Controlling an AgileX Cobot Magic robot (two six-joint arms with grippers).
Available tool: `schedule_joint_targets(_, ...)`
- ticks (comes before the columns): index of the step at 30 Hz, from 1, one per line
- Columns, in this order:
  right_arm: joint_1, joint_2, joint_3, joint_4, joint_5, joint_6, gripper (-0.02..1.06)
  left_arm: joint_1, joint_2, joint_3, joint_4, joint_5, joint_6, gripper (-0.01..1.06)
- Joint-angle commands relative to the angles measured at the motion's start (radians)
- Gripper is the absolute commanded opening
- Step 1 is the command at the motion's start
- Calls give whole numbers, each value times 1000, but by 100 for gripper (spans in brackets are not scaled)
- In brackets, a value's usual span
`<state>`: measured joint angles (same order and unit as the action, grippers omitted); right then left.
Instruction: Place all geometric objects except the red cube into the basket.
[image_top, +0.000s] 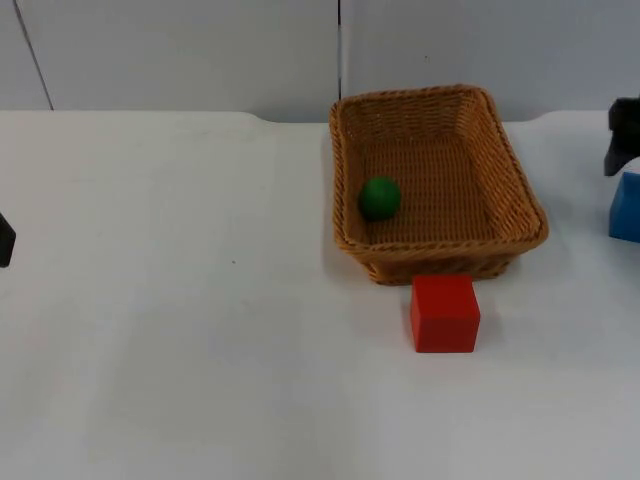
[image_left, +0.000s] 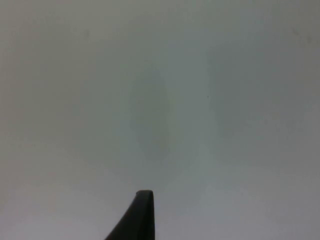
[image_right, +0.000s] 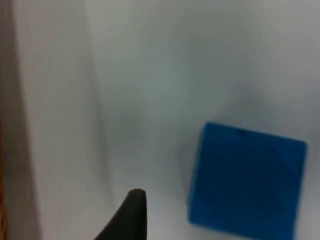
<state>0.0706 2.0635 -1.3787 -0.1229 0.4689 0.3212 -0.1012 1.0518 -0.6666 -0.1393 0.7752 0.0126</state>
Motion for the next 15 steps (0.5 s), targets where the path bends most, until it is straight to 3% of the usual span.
schedule_joint_targets(1, -3, 39, -9, -5, -62, 47, 105, 2, -6, 3, -6, -3, -6, 105)
schedule_joint_targets(7, -3, 108, -9, -9, -114, 64, 100, 2, -6, 3, -2, -3, -6, 105)
schedule_joint_targets(10, -3, 115, -9, -32, -126, 64, 77, 2, -6, 3, -2, -3, -2, 105)
schedule_joint_targets(11, -3, 115, -9, -32, -126, 64, 77, 2, -6, 3, -2, -3, -2, 105)
schedule_joint_targets(12, -3, 107, -9, -37, -129, 66, 66, 2, -6, 3, -2, -3, -2, 105)
schedule_joint_targets(15, -3, 70, -9, -59, -117, 64, 15, 2, -6, 3, -2, -3, -2, 105)
